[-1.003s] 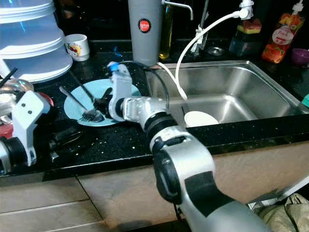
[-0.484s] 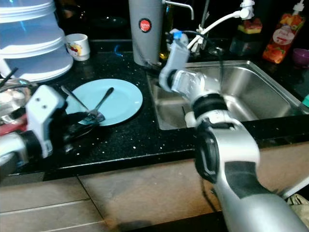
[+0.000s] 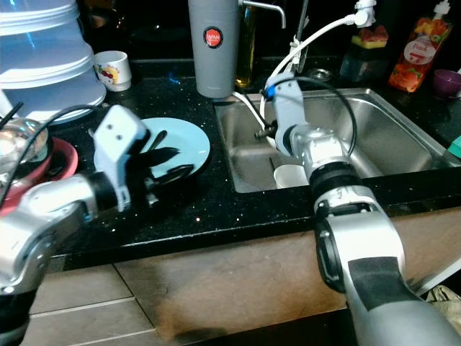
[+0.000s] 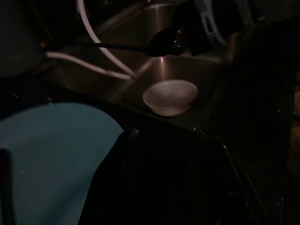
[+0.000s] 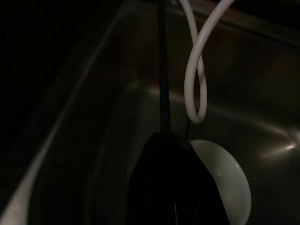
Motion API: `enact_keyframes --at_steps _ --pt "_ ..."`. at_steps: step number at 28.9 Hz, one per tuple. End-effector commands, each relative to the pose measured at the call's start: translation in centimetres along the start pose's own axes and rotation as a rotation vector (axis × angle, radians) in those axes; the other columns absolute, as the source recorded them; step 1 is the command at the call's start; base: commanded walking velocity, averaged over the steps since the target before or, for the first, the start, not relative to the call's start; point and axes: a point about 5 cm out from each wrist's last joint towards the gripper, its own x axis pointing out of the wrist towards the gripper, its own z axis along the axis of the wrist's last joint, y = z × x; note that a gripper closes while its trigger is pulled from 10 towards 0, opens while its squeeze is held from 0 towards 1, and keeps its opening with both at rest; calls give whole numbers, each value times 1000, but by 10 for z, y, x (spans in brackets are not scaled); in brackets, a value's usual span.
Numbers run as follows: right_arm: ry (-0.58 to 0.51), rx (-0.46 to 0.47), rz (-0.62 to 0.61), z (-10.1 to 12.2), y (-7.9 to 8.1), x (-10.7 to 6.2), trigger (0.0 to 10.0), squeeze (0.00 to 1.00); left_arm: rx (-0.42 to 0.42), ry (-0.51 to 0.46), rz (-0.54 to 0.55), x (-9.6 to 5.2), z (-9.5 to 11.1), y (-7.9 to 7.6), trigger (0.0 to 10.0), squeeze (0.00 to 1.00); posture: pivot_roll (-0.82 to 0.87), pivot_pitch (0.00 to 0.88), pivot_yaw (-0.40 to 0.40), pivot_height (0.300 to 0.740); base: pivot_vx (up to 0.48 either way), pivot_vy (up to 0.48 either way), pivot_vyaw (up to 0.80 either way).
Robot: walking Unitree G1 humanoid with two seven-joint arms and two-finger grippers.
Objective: Kitchen organization
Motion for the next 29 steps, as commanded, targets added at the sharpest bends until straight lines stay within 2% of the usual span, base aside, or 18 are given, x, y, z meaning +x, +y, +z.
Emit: enact_keyframes --at_steps 1,5,12,16,21,24,25,28,29 --pt "23 -51 11 -7 2 1 10000 0 -18 66 -15 4 -8 3 10000 0 44 71 -30 740 0 0 0" --pt "63 -116 62 -17 12 5 10000 0 -1 124 -16 5 -13 9 10000 0 42 73 -27 740 0 0 0" --pt "109 -156 89 -31 21 8 10000 0 -36 180 1 5 -19 15 10000 0 46 76 -25 740 0 0 0" --pt "129 -166 88 -35 23 9 10000 0 -35 174 -19 6 -18 14 10000 0 51 77 -25 740 0 0 0" --pt "152 -166 81 -41 24 10 10000 0 -15 107 -58 10 -7 14 10000 0 51 73 -21 740 0 0 0" --pt "160 -165 72 -42 23 9 10000 161 -10 67 -69 13 -1 13 10000 0 50 67 -19 740 0 0 0" --pt "163 -158 61 -43 22 9 10000 631 -16 53 -72 13 2 12 10000 0 50 67 -19 740 0 0 0" --pt "164 -156 56 -43 21 9 10000 631 -18 50 -73 13 2 12 10000 0 50 67 -19 740 0 0 0" --pt "164 -156 57 -42 21 9 10000 957 -17 46 -74 13 3 12 10000 0 50 67 -19 740 0 0 0"
